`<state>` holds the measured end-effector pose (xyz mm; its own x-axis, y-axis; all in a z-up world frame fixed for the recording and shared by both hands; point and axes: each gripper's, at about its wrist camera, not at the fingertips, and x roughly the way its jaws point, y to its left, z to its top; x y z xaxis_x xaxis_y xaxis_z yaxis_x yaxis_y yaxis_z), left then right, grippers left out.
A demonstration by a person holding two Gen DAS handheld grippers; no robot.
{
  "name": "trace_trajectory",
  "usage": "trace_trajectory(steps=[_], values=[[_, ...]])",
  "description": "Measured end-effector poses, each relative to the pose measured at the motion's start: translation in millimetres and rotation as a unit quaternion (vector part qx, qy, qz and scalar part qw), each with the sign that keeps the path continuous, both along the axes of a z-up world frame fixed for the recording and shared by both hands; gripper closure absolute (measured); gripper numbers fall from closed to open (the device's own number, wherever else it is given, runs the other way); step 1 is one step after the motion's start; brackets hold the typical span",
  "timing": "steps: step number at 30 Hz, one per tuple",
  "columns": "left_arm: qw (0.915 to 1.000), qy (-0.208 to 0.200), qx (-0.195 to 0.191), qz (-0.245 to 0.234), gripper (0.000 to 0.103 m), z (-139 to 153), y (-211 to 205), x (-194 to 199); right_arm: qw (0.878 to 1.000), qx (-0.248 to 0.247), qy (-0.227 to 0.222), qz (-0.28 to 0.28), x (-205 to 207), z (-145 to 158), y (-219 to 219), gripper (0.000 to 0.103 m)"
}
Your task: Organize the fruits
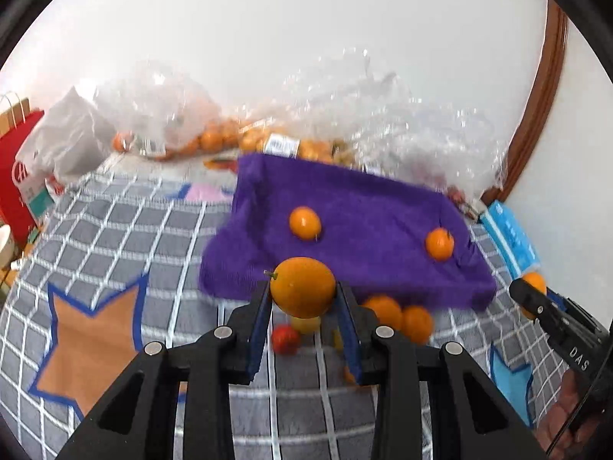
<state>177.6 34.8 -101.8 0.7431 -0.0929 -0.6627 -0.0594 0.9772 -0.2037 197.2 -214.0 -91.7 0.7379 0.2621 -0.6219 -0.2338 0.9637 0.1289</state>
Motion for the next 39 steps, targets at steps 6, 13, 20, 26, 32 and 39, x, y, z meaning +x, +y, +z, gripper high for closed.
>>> trace_trajectory(steps=[6, 13, 20, 26, 32, 39], values=[[0.9998, -0.02, -0.004, 0.0, 0.071, 11.5, 0.6, 25.7, 1.0, 0.004, -0.017, -0.005, 30.2, 12.4, 3.5, 0.068], [0.9994, -0.034, 0.008, -0.007, 0.071, 14.6, -9.1, 56.3, 1.0, 0.007, -0.014, 0.0, 59.7, 3.5, 11.9, 0.068], [0.9995, -0.026, 0.018, -0.009, 0.071, -11.4, -10.3, 70.5, 1.0, 0.001, 0.0, 0.012, 72.0, -23.9, 11.8, 0.068], [0.9997, -0.02, 0.012, -0.009, 0.071, -18.3, -8.6, 75.3, 1.0, -0.01, 0.0, -0.003, 75.5, -28.7, 5.6, 0.068], [0.9996, -0.024, -0.001, -0.011, 0.071, -18.3, -6.5, 75.5, 1.0, 0.008, -0.003, -0.019, 77.8, -28.5, -8.0, 0.068], [0.9998, -0.017, -0.001, -0.013, 0.071, -23.4, -8.4, 78.7, 1.0, 0.007, 0.006, -0.025, 82.3, -35.6, -11.0, 0.068]])
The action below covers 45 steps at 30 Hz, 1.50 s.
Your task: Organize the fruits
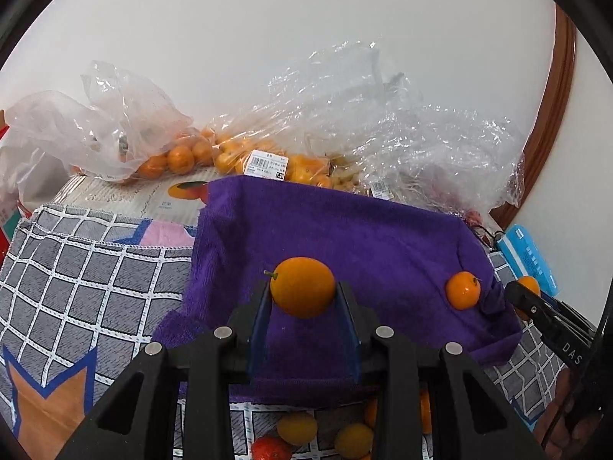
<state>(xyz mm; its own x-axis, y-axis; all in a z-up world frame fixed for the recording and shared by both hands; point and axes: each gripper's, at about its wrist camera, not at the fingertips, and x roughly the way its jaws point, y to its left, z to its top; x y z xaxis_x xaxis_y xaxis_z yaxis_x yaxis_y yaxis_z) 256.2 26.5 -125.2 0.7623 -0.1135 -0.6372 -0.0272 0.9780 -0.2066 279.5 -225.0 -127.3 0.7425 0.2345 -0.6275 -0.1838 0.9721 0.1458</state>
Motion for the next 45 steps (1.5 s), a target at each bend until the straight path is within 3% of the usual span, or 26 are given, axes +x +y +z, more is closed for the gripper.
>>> trace_trajectory(steps=[31, 45], values=[[0.999, 0.042, 0.013, -0.002, 0.071, -23.5, -0.8, 17.0, 0.998, -0.023, 0.057, 0.015, 19.2, -43.2, 11.2, 0.068], [0.9984, 0.056, 0.012, -0.004, 0.071, -29.0, 0.0, 19.9, 0.997, -0.027, 0.065, 0.016, 22.4, -48.4, 12.6, 0.071]])
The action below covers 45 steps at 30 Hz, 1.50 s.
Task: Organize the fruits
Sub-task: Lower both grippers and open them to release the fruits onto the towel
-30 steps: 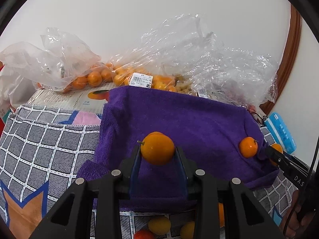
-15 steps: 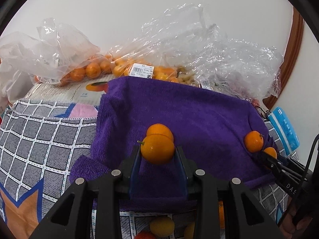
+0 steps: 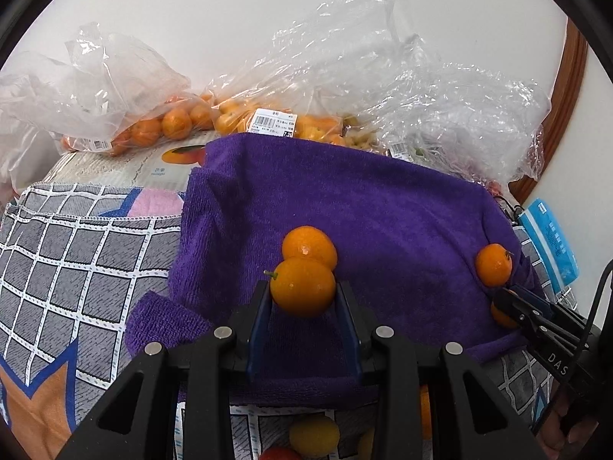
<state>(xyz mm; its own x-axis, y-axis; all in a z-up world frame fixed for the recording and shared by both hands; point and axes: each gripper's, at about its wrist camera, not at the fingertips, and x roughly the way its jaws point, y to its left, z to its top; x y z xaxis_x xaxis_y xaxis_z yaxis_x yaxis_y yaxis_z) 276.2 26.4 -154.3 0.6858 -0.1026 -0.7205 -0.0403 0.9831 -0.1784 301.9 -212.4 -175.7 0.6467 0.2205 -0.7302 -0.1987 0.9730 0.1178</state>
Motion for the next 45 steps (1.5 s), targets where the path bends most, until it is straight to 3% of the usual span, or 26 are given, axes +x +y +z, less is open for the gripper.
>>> trace_trajectory(steps=[12, 16, 22, 38, 40, 45], values=[[1.0, 0.004, 0.007, -0.003, 0.07, -4.7, 0.2, 3.5, 1.0, 0.014, -0.007, -0.006, -4.0, 5.6, -3.9, 0.067], [0.9999, 0.005, 0.01, -0.004, 0.07, -5.3, -0.4, 3.4, 1.0, 0.019, -0.014, -0.01, -6.5, 9.0, -5.2, 0.056], [0.9999, 0.004, 0.012, -0.004, 0.07, -5.4, -0.9, 3.9, 1.0, 0.019, -0.023, -0.011, -10.1, 12.2, -2.6, 0.052], [1.0, -0.003, -0.008, 0.002, 0.07, -2.6, 4.6, 1.3, 0.999, 0.011, -0.038, -0.03, -13.8, 13.8, -3.8, 0.05], [0.9999, -0.007, -0.009, 0.003, 0.07, -0.9, 5.0, 0.1, 0.998, 0.006, -0.047, -0.032, -16.3, 15.4, -2.9, 0.045], [0.9998, -0.017, -0.005, -0.001, 0.063, 3.6, 2.0, -2.8, 0.997, -0.003, -0.068, -0.033, -21.1, 19.7, -0.7, 0.043]])
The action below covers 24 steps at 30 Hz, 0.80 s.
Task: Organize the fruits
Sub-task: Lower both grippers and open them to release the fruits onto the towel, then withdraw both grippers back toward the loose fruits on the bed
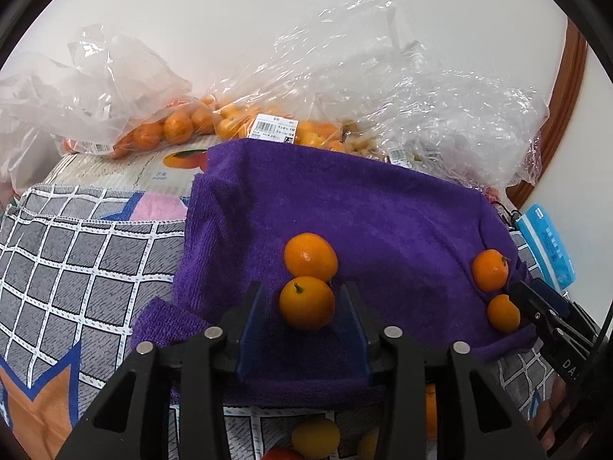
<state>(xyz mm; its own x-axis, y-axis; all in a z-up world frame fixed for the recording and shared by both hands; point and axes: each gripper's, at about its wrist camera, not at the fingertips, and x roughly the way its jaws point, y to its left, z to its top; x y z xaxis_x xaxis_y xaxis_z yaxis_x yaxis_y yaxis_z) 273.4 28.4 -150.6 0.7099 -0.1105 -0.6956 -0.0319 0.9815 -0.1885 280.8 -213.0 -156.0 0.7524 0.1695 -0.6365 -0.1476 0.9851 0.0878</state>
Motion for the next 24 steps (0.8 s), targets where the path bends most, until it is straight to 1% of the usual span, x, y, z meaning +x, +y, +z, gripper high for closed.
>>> trace_trajectory(steps=[8, 14, 16, 22, 24], values=[[0.9999, -0.011, 0.006, 0.0, 0.062, 2.7, -4.9, -2.8, 1.0, 0.009, -0.006, -0.001, -3.2, 3.3, -1.6, 0.043], [0.9998, -0.016, -0.005, 0.005, 0.062, 7.5, -2.7, -5.3, 1.0, 0.006, -0.02, -0.004, -9.4, 11.0, 1.5, 0.043], [0.9998, -0.019, -0.002, 0.008, 0.062, 11.4, -2.2, -7.3, 1.0, 0.003, -0.026, -0.005, -11.4, 15.1, 4.3, 0.043], [0.9987, -0.05, 0.002, -0.01, 0.062, 32.8, -7.4, -22.0, 1.0, 0.009, -0.007, -0.002, -18.5, 33.8, 13.8, 0.043], [0.9986, -0.051, 0.01, -0.012, 0.062, 39.3, -7.6, -26.4, 1.0, 0.005, -0.008, 0.001, -25.1, 40.5, 17.7, 0.043]])
